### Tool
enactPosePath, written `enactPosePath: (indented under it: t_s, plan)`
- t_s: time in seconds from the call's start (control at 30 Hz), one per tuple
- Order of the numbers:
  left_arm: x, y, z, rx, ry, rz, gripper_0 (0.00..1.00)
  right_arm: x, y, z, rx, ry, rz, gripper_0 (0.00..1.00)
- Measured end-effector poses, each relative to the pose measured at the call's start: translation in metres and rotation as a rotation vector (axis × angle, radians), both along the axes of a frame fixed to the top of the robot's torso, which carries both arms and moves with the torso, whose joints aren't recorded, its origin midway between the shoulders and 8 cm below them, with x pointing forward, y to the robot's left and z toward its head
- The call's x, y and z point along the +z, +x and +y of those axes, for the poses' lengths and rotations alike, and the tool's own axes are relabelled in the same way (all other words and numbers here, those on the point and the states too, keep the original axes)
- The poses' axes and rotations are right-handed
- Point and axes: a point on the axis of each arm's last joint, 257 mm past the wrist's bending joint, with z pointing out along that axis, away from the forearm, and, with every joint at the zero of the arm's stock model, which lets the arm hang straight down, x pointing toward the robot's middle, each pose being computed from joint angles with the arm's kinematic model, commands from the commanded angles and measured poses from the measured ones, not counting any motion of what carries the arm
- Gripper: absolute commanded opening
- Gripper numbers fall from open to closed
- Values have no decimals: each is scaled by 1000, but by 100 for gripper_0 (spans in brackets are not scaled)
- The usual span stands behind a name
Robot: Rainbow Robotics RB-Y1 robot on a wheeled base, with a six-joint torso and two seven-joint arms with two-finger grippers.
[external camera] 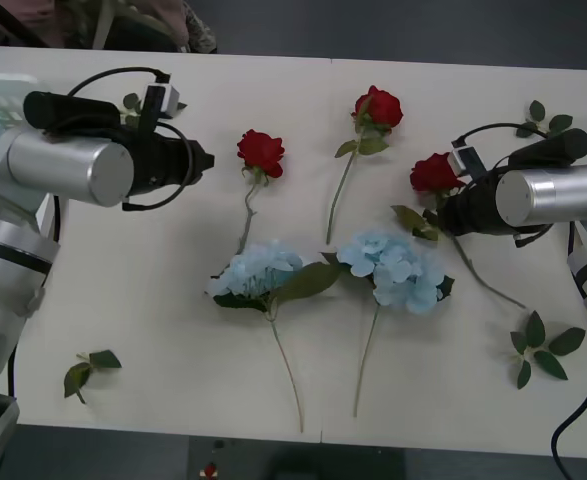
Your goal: Put the red flowers into the right box and the blue flowers into the left box
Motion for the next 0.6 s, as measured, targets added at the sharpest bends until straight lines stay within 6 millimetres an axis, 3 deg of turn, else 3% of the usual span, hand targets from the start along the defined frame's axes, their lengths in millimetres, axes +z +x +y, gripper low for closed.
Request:
enactPosePath:
  t_s: [0.27,0.47,0.6]
  plan:
    - [-18,-10,-54,-63,61,-7,75,0,0,0,0,2,0,0]
    - [-29,-20,-82,-86,48,17,74,3,-5,0,5,4,22,0]
    - [-45,-33,-93,-117,82,58,74,32,-19,-15,2,-2,75,0]
